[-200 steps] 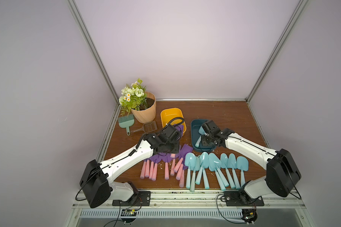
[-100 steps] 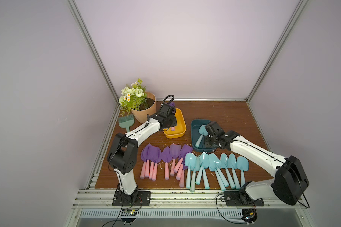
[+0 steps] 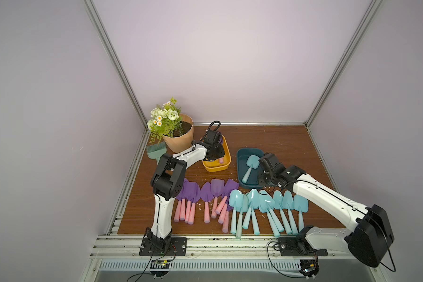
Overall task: Sort the small shovels by color and place them into the storage box
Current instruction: Place the shovel in the storage box.
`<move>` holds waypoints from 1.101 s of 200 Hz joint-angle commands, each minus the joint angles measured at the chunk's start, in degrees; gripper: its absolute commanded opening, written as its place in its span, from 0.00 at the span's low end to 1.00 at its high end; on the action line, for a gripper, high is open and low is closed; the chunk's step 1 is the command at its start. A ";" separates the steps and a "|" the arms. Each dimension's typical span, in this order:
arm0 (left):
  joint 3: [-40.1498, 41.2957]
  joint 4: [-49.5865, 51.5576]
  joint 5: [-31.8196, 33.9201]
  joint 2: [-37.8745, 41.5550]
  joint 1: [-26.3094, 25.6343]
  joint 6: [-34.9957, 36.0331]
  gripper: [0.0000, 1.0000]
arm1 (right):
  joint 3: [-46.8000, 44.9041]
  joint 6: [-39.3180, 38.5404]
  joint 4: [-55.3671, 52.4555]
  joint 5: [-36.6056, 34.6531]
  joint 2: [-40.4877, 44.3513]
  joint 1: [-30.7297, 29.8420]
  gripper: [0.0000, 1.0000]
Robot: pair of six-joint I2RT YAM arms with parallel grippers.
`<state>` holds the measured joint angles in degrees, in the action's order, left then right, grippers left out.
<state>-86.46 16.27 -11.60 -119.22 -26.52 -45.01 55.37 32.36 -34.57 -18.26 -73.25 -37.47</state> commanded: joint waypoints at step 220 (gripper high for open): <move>10.83 1.86 9.39 23.96 -7.11 5.50 0.59 | -16.82 9.02 -3.59 6.46 10.69 -6.68 0.48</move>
<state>-80.51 20.56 -4.49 -99.77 -32.18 -40.40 40.86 38.87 -34.54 -13.45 -64.90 -43.22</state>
